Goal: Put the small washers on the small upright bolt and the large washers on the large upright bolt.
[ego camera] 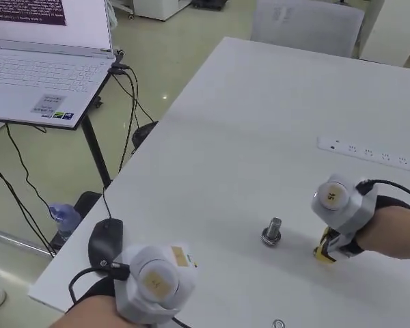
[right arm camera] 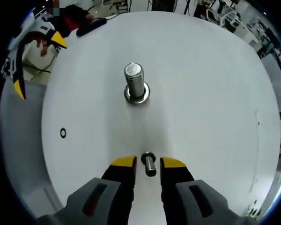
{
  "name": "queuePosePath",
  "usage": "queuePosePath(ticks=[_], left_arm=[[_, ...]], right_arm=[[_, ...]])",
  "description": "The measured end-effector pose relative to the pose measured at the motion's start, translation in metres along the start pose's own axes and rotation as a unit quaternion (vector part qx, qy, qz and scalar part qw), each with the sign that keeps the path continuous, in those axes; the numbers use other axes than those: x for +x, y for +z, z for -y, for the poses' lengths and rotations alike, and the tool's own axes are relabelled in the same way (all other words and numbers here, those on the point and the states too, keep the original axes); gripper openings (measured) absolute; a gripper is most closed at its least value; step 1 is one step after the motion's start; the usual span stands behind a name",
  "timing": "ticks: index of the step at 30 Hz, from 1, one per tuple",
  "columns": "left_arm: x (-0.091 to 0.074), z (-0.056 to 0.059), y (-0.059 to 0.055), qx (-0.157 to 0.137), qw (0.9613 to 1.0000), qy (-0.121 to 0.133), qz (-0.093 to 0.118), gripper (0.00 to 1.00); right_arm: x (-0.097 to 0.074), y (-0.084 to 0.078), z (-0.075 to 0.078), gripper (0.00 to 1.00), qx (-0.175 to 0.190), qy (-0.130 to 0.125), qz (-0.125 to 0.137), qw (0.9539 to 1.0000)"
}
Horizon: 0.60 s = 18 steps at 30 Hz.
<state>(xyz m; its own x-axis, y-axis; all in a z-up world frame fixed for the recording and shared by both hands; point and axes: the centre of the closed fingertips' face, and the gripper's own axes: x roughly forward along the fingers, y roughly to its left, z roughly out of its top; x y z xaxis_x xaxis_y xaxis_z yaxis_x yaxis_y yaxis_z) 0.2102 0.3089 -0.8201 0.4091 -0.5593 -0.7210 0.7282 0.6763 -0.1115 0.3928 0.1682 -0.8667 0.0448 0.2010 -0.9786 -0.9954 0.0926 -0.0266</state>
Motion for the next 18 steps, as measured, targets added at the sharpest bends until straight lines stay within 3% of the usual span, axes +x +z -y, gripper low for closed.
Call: queuePosePath(ticks=[5, 18], left_arm=[[-0.001, 0.002, -0.002, 0.003, 1.0, 0.0, -0.003, 0.85], [-0.004, 0.005, 0.001, 0.006, 1.0, 0.002, -0.005, 0.84]], right_arm=[[-0.005, 0.003, 0.0, 0.23, 0.004, 0.003, 0.011, 0.9999], [-0.024, 0.014, -0.003, 0.23, -0.025, -0.003, 0.033, 0.9991]])
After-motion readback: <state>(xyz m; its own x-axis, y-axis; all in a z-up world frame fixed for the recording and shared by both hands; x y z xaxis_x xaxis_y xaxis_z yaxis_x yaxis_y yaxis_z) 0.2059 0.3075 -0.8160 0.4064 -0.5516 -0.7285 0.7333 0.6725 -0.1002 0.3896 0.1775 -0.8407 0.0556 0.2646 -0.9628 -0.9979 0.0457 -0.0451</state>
